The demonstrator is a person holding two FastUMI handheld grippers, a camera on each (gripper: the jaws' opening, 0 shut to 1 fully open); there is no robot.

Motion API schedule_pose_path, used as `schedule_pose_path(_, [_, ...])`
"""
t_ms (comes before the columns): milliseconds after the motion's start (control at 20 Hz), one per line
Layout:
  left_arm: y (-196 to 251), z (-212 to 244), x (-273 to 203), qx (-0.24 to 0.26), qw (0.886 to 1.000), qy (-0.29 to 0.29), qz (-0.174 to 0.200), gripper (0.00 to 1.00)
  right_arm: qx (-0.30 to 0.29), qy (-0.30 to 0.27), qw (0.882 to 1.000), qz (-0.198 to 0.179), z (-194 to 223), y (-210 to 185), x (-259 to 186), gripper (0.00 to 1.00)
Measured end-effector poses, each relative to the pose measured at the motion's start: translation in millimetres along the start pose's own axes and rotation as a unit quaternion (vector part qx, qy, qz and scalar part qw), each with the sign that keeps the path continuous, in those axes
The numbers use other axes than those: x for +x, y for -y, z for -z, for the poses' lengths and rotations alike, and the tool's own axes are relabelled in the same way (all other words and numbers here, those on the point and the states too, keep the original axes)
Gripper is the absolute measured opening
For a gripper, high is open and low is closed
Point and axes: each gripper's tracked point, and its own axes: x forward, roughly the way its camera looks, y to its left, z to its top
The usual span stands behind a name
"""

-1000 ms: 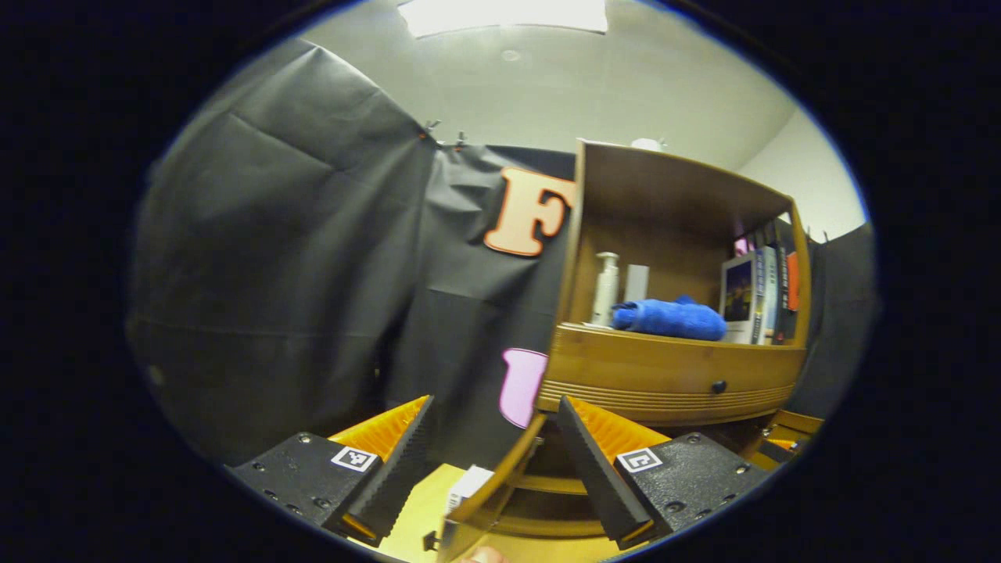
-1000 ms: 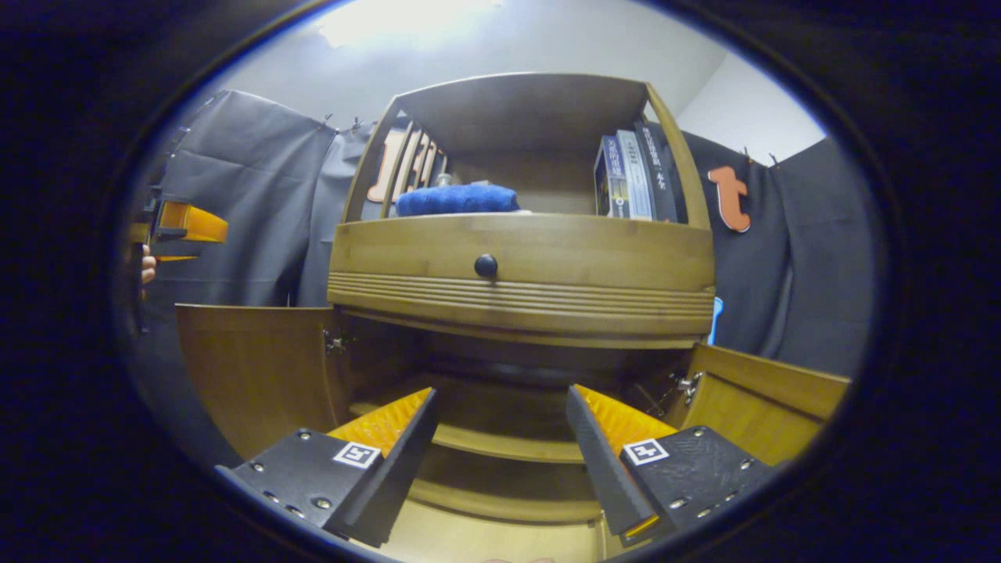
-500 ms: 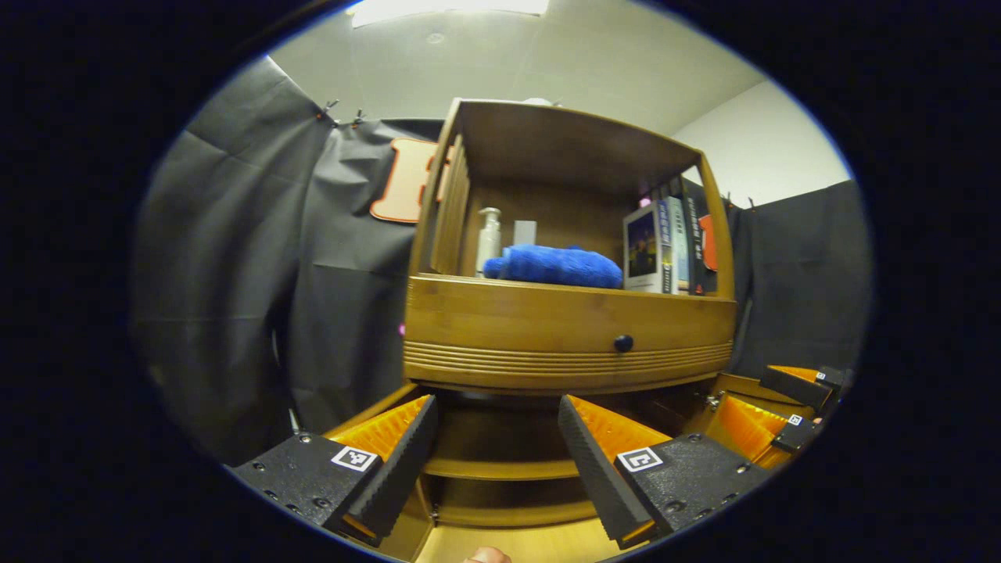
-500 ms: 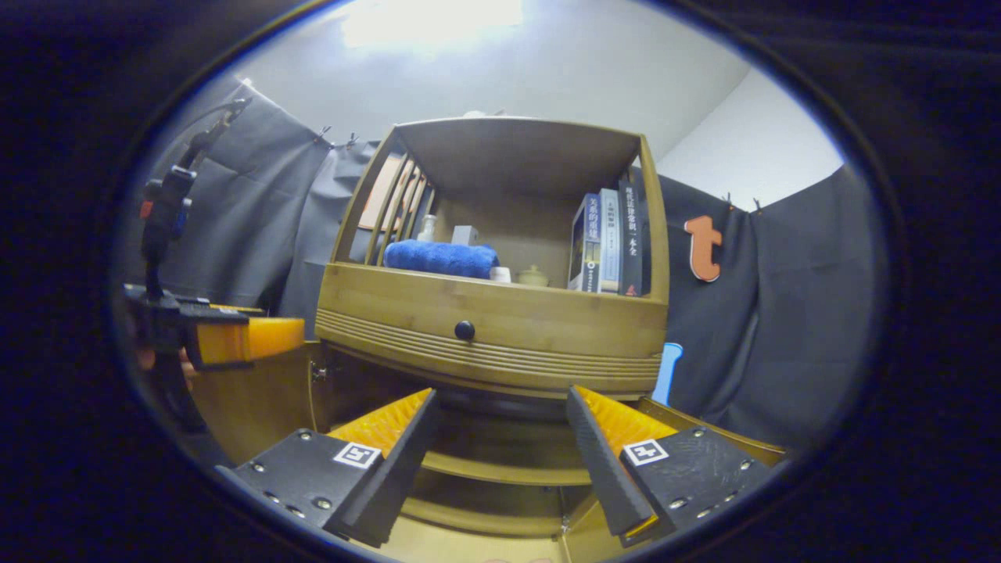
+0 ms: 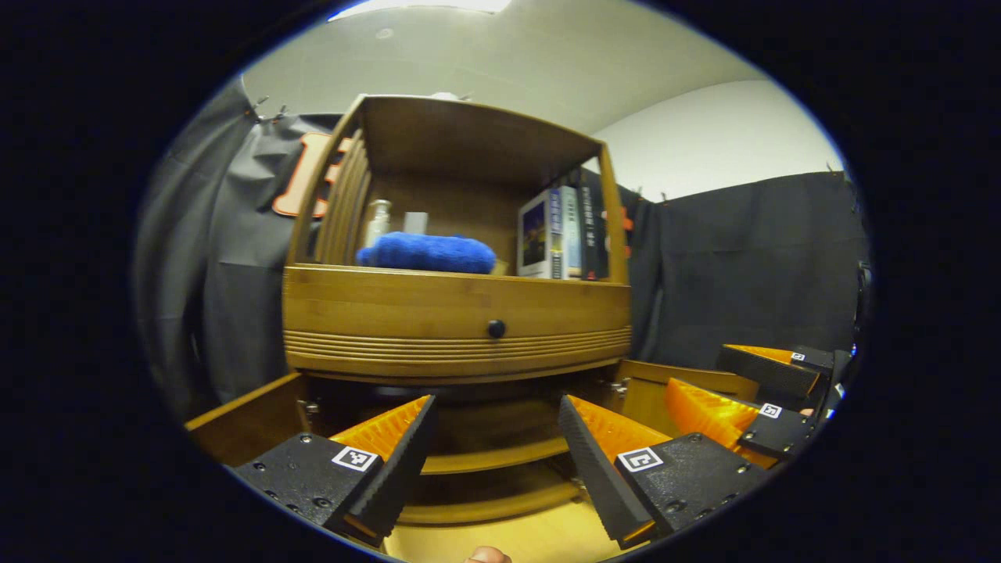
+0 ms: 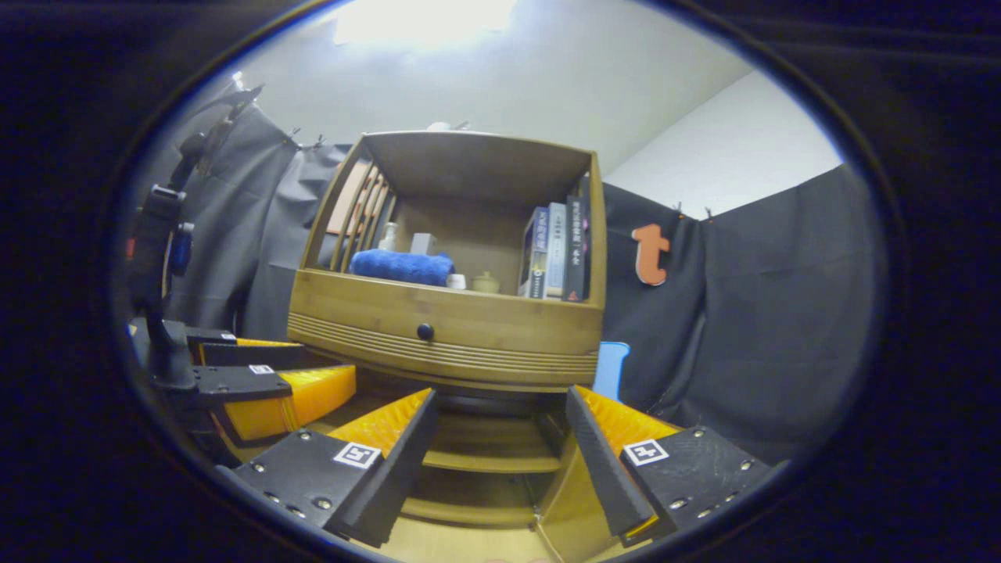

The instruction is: Open the right door of the double-door shoe cabinet with the right hand, and open the left door with the left hand.

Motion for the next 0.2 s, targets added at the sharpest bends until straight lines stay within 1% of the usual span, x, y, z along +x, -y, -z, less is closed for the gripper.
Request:
schedule_pose_path(50, [22, 1, 4, -0.001, 1.000, 0.000, 0.029, 0.92, -0.005, -0.001, 1.000, 0.023, -2, 15, -9, 0.97])
schedule_pose_path(100, [45, 4, 6, 0.000, 0.998, -0.004, 0.058, 0.95, -0.009, -0.006, 0.999, 0.047, -2, 32, -19, 0.96])
schedule_pose_path(200, [93, 7, 7, -0.001, 0.994, -0.008, 0.113, 0.96, -0.016, -0.016, 0.995, 0.093, 0, 67, -36, 0.96])
